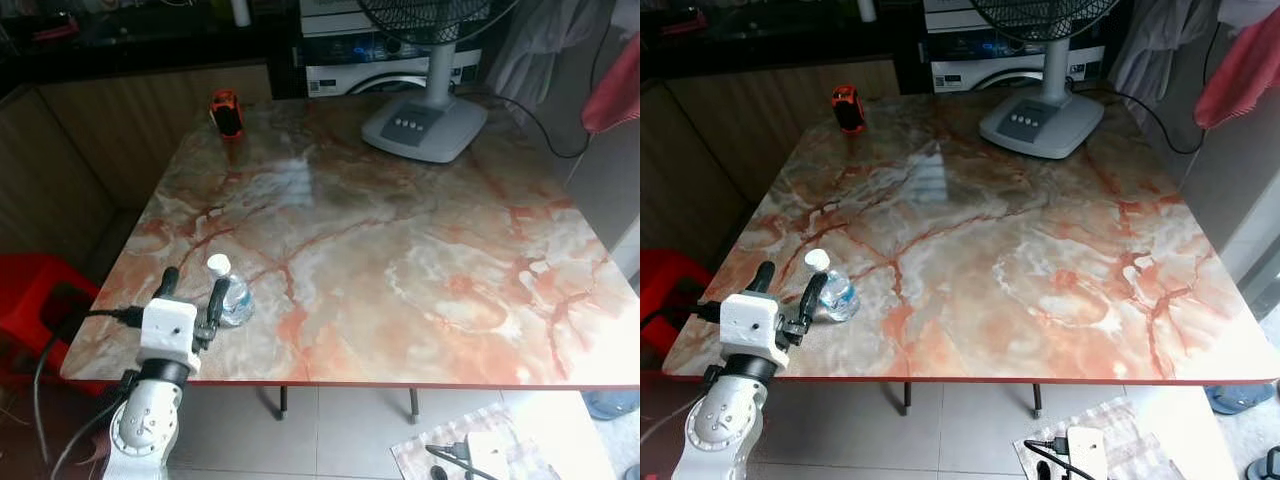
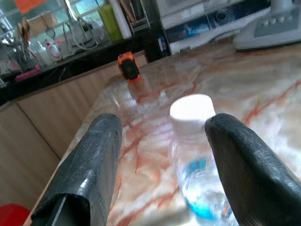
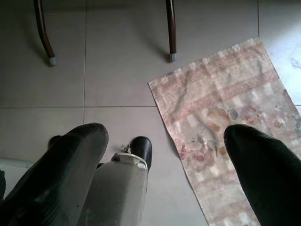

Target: Restocking fridge

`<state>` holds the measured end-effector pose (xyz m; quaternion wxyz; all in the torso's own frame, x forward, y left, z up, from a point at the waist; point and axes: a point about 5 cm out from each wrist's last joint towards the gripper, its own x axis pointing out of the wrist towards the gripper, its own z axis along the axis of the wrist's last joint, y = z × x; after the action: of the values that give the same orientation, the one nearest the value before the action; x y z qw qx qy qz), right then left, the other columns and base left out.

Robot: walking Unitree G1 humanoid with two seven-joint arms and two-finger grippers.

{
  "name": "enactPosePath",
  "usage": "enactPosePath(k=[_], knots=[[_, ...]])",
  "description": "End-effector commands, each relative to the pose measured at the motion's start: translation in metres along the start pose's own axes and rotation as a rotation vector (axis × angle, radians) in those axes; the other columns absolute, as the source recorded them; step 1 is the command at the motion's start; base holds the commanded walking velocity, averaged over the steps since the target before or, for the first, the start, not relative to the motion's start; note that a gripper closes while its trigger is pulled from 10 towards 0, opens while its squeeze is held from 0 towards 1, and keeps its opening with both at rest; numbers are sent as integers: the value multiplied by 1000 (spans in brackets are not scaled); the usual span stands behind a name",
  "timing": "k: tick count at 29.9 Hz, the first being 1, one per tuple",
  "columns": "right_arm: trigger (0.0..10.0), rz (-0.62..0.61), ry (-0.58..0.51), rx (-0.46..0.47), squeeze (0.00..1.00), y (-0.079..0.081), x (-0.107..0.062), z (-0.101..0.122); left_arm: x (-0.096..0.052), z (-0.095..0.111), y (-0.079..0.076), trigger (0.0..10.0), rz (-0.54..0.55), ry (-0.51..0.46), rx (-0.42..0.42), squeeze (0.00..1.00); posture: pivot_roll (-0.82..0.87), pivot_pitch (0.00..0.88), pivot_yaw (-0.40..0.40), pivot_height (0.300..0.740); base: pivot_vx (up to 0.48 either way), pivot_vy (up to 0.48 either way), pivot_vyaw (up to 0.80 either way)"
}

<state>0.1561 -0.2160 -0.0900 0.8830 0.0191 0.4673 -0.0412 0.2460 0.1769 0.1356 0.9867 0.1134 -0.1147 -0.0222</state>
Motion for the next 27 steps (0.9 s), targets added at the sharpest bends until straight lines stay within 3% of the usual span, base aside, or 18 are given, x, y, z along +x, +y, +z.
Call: enactPosePath(k=[1,6,10,14,16,17,18,21,22,23,24,27], knots=[[10000,10,10,5,0,5,0,-3,5,12,-1,10000,-17,-30,-21,0,-23,24,98,740,0,0,0],[10000,6,11,6,0,5,0,-3,13,33,-14,10000,-85,-93,-6,0,-23,20,101,740,0,0,0],[10000,6,13,7,0,6,0,-4,22,53,-21,10000,-97,-121,-45,0,-26,16,101,740,0,0,0],[10000,8,17,2,0,6,0,-5,42,68,-12,10000,-41,-91,-54,0,-22,12,95,740,0,0,0],[10000,9,18,0,0,6,0,-5,62,92,1,10000,-24,-74,-54,0,-18,11,92,740,0,0,0],[10000,9,18,0,0,6,0,-5,62,92,1,10000,-24,-74,-54,0,-18,11,92,740,0,0,0],[10000,10,23,-10,0,6,0,-5,72,103,9,10000,-29,-30,-53,0,-18,11,92,740,0,0,0],[10000,9,23,-8,0,5,0,-6,80,111,13,10000,-58,43,-110,0,4,12,86,740,0,0,0],[10000,9,25,-10,0,5,0,-6,81,113,13,10000,-84,101,-192,0,4,12,86,740,0,0,0],[10000,9,25,-10,0,5,0,-6,81,113,13,10000,-84,101,-192,0,4,12,86,740,0,0,0],[10000,9,27,-12,0,5,0,-6,82,114,13,10000,-114,166,-248,0,12,19,85,740,0,0,0],[10000,13,34,-19,0,5,0,-7,78,120,15,10000,-261,262,-213,0,25,24,78,740,0,0,0]])
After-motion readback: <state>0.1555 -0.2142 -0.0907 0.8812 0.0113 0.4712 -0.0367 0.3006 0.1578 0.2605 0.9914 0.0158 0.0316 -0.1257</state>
